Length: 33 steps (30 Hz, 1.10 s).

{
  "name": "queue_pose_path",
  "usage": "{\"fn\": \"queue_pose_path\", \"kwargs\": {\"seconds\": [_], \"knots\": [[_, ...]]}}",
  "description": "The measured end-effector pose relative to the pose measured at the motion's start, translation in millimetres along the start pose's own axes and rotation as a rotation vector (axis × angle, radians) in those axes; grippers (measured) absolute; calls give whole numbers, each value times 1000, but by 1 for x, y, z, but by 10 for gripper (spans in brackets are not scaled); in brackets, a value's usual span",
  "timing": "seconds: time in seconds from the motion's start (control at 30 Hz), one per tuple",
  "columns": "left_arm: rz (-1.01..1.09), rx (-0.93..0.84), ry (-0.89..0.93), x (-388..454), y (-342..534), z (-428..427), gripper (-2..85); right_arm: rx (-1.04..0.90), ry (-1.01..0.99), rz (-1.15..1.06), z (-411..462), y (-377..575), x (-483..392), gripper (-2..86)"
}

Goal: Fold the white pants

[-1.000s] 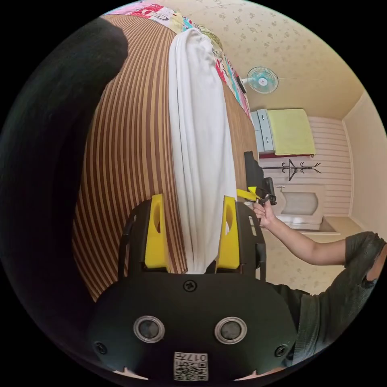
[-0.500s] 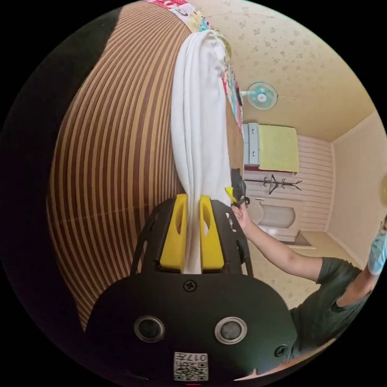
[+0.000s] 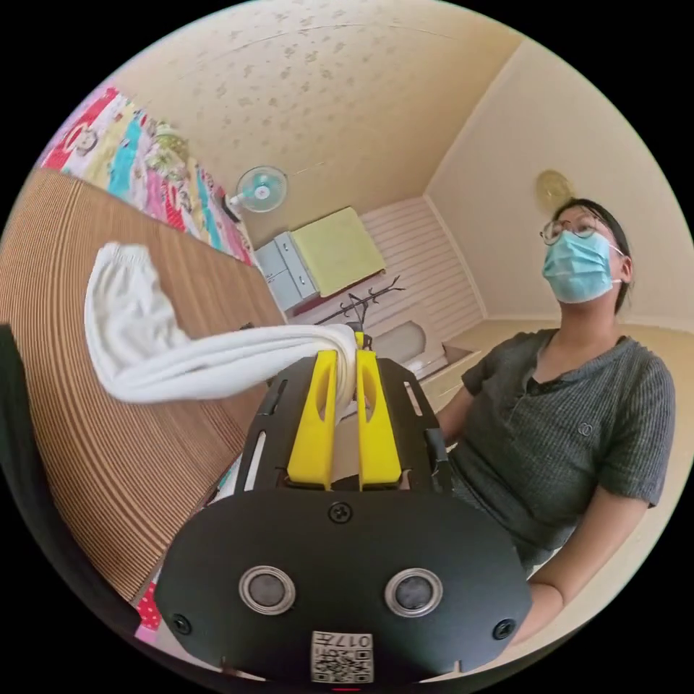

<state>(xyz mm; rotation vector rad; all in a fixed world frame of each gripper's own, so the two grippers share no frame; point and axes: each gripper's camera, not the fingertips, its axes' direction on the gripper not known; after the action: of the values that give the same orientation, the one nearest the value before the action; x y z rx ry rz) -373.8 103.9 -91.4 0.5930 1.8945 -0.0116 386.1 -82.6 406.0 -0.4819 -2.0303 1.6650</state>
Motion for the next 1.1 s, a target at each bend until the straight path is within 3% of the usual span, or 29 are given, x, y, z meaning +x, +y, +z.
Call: {"fn": "queue_pose_path", "kwargs": {"seconds": [0.1,0.27,0.37,0.47,0.6,0.73,0.8,0.9,0.97,1.1], "knots": [[255,-2,25,100,-58,8,50,-9,-16,-250,-4,-29,-91,10],[507,79,23,219,-132,14,51,-28,-48,-619,-3,-68,-209,28],[432,133,-48,238,-173,21,53,3,21,-705,1,-93,-239,34],[241,126,-184,192,-204,35,54,-36,231,-592,7,-126,-212,34],[-50,55,-365,51,-221,69,52,-139,520,-198,33,-160,-86,18],[-199,-18,-475,-70,-209,83,51,-144,524,83,48,-158,49,6],[-347,-88,-533,-127,-184,87,51,-174,553,145,61,-146,80,4],[-377,-197,-612,-153,-127,104,51,-274,652,145,89,-105,102,6],[-451,-227,-583,-170,-74,113,52,-306,665,183,95,-69,114,11],[-721,-313,-497,-203,62,140,52,-347,636,479,86,31,161,35]]}}
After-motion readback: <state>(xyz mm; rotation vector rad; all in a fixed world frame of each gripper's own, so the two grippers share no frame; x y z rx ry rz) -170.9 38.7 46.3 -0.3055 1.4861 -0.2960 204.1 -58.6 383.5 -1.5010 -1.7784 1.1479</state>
